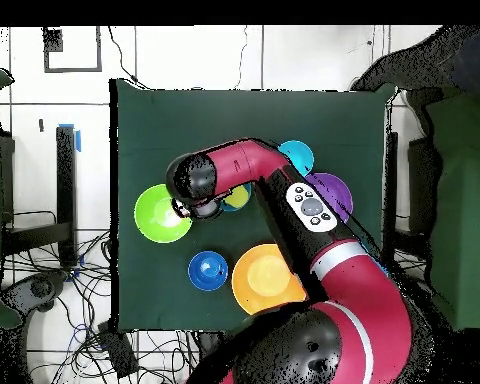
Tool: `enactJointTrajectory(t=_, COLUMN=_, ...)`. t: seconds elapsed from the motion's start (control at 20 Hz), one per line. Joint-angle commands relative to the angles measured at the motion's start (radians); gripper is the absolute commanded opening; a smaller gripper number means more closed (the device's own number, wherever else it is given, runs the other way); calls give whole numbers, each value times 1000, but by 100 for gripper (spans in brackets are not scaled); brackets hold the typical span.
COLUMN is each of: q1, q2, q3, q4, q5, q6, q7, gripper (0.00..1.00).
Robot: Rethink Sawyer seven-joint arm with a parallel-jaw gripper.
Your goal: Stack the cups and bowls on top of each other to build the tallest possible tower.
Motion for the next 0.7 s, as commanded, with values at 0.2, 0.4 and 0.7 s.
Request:
enactJointTrajectory(t=0.2, q1=36, q2=61, q3=34, q4=-197, q5=-57, q6=144, q7=-363, gripper=100)
enactJointTrajectory(t=0.4, q1=60, q2=101, q3=44, q4=-277, q5=-64, q6=181, q7=-402, gripper=100)
enactJointTrajectory(t=0.7, q1=89, q2=171, q3=59, q4=-406, q5=-82, q6=238, q7=-484, gripper=100)
